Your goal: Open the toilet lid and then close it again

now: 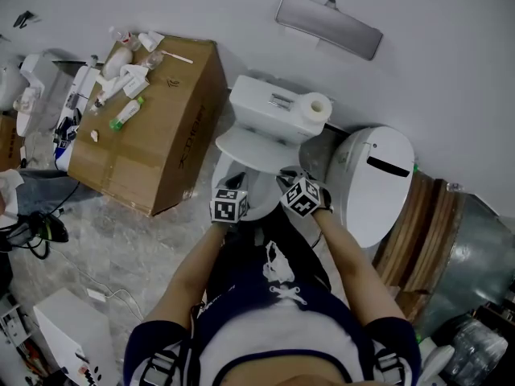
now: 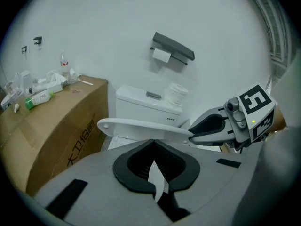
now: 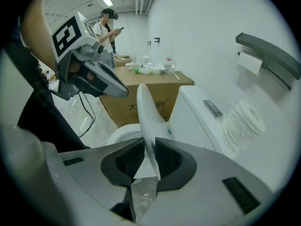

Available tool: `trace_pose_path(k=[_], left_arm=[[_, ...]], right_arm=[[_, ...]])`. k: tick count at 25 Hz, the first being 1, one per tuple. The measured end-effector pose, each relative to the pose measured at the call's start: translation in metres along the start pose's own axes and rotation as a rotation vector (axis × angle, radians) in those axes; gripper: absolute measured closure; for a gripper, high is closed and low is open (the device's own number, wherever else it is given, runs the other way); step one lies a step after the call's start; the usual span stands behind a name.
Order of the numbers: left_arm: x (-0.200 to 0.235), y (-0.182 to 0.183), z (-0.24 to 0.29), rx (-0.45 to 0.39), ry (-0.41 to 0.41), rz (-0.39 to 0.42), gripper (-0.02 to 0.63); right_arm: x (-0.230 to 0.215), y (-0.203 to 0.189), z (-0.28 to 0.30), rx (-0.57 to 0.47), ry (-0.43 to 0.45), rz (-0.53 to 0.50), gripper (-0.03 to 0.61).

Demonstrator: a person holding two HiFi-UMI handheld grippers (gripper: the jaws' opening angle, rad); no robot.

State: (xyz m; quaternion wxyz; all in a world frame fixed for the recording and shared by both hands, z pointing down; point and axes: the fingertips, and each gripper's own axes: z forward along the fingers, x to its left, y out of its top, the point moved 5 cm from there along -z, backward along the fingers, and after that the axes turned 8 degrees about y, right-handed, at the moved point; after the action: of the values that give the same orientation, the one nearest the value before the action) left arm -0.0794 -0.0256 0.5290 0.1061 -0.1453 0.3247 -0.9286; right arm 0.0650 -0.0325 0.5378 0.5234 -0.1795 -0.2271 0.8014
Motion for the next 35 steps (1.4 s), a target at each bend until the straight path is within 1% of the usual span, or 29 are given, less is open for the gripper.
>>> trace_pose_path(k=[7,16,26,32,35], left_arm=[[-0.001,-0.009,0.002,0.020,-0.025,-0.046,0.607],[-0.003,-0.026,0.004,0.059,-0.029,-0.060,0.607],[-0.006,-0.036,0.002,0.058,-0.043,-0.065,0.607],[-0.006,-0.046,0.003,0.080,-0.043,-0.052,0.607],[-0.008,-0.051,0.003,0.097,-0.047,-0.031,0.607]], right_arm=[[0.015,-0.003,0.005,0.013,0.021,0.008,0.522],[0.032,-0.006,0.012,0.041,0.042,-0.019,0.522],[0.042,-0.010,0.018,0.059,0.035,-0.015,0.518],[0.051,-0.012,0.023,0.089,0.036,0.008,0.515],[0.054,-0.013,0.025,0.091,0.033,0.035,0.509]])
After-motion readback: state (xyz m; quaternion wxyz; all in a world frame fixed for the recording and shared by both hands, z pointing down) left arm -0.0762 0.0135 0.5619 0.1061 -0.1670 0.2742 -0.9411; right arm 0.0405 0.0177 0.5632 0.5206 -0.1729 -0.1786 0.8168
